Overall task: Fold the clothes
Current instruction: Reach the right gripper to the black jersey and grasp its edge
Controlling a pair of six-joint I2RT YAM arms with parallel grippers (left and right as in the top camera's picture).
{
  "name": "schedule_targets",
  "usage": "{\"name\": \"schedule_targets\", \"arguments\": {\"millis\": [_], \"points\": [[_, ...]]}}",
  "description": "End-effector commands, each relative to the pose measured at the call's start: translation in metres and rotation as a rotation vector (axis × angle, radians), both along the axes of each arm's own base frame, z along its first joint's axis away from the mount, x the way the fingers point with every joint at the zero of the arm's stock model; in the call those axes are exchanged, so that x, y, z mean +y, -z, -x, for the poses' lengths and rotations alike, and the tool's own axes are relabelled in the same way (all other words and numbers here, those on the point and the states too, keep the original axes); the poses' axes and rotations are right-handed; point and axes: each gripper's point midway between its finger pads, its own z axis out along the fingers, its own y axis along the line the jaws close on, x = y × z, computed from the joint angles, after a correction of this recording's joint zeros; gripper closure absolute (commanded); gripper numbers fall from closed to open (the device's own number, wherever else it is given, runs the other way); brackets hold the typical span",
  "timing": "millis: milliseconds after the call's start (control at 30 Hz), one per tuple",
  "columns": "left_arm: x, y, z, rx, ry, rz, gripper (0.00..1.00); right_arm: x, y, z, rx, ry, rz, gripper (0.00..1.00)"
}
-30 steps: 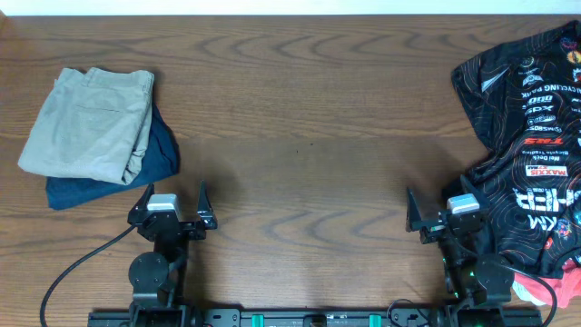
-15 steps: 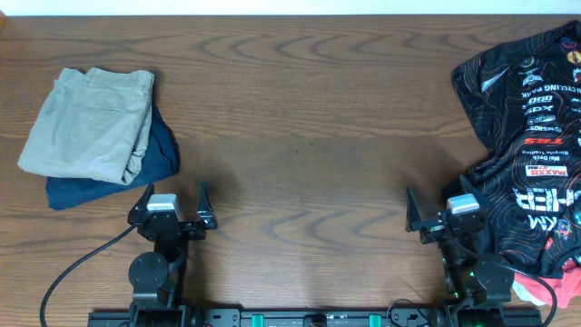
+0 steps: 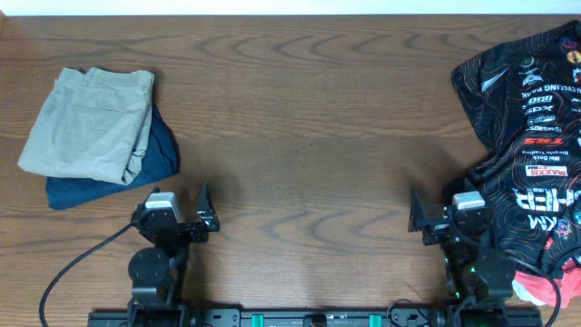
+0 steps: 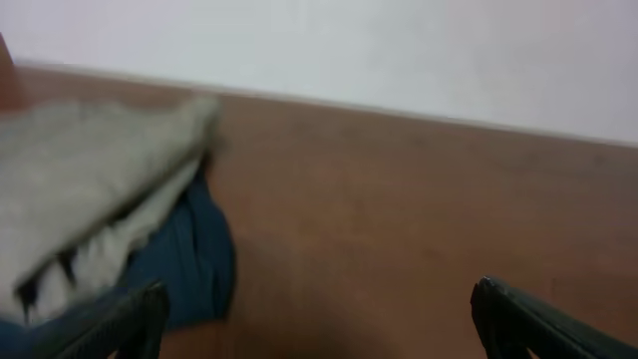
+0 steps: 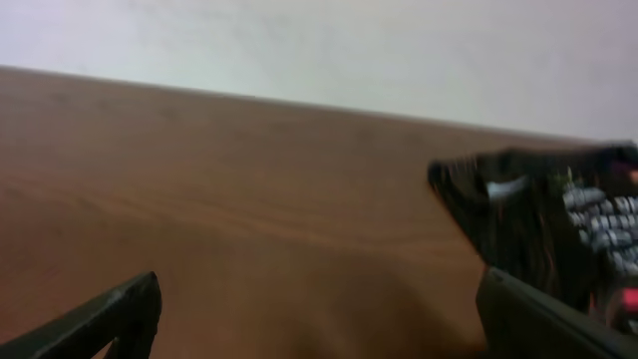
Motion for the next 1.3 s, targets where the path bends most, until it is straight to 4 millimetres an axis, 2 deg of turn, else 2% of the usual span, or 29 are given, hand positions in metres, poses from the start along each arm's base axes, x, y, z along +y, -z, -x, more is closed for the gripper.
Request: {"name": "schedule_targets", "arguments": {"millis": [0,200,367,533,700,833,900,1033,1133,1167,1200,1233,1267], "points": [[-0.002,-0.017,0.001,0.031,0.004,0.052,0.02,-0.016,-0.019,0.0,0.023,0.086,-0.004,0.01],[-0.018,-0.038,-0.005,0.181,0.089,0.075,0.02,-0.026,-0.024,-0.006,0.205,0.153,-0.013,0.01],[-0.028,-0.043,-0.011,0.379,0.136,0.101,0.02,-0.034,-0.018,-0.015,0.444,0.214,-0.008,0.01],[-0.032,-0.037,-0.015,0.558,0.144,0.119,0.02,-0.032,0.008,-0.025,0.717,0.21,0.024,0.01],[-0.032,-0.022,-0.019,0.636,0.139,0.123,0.02,-0.032,0.039,-0.037,0.861,0.212,0.039,0.01],[-0.032,-0.016,-0.02,0.661,0.137,0.125,0.02,-0.067,0.068,-0.033,0.955,0.469,0.007,0.01],[-0.032,-0.016,-0.02,0.662,0.137,0.125,0.02,-0.078,0.079,-0.032,0.985,0.536,-0.014,0.01],[-0.032,-0.016,-0.02,0.662,0.137,0.125,0.02,-0.09,0.103,-0.032,1.049,0.576,-0.024,0.01],[-0.032,-0.015,-0.019,0.664,0.137,0.125,0.02,-0.091,0.117,-0.039,1.069,0.573,-0.036,0.01],[-0.032,-0.015,-0.019,0.664,0.137,0.125,0.02,-0.091,0.121,-0.041,1.072,0.573,-0.035,0.03],[-0.032,-0.015,-0.019,0.664,0.137,0.125,0.02,-0.091,0.125,-0.043,1.078,0.573,-0.034,0.12],[-0.032,-0.015,-0.019,0.664,0.137,0.125,0.02,-0.091,0.129,-0.044,1.083,0.573,-0.033,0.23],[-0.032,-0.015,-0.019,0.664,0.137,0.125,0.03,-0.091,0.133,-0.045,1.089,0.573,-0.032,0.43]]}}
